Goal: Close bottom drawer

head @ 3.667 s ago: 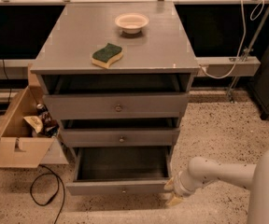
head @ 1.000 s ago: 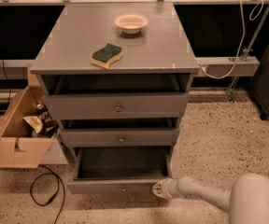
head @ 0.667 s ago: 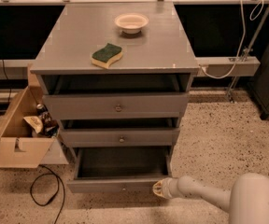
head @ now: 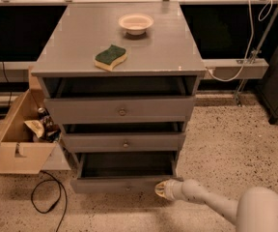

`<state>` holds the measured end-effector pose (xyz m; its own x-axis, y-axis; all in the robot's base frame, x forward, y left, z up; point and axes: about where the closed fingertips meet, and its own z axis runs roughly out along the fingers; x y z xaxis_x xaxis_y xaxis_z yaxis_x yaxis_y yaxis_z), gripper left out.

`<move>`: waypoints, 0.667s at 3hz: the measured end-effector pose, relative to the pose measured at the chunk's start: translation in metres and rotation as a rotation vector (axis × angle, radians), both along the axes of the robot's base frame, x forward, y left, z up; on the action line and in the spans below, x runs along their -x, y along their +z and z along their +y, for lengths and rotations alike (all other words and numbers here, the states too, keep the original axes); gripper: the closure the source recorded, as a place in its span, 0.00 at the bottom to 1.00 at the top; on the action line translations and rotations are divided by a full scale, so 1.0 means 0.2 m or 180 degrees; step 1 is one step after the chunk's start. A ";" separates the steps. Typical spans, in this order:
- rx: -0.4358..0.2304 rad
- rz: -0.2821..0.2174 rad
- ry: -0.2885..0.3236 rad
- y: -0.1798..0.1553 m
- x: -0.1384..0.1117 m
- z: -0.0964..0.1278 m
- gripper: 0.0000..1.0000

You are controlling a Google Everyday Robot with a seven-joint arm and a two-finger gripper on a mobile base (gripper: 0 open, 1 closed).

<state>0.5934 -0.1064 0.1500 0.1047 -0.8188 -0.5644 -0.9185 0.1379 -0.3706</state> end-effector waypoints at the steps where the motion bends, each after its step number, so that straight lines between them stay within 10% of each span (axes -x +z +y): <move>1: 0.0220 0.0051 -0.0113 -0.02 -0.05 -0.02 1.00; 2: 0.0334 0.0101 -0.0179 -0.04 -0.10 -0.04 1.00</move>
Offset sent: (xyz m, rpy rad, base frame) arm 0.0362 -0.0148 -0.0070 -0.1516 0.0462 -0.0861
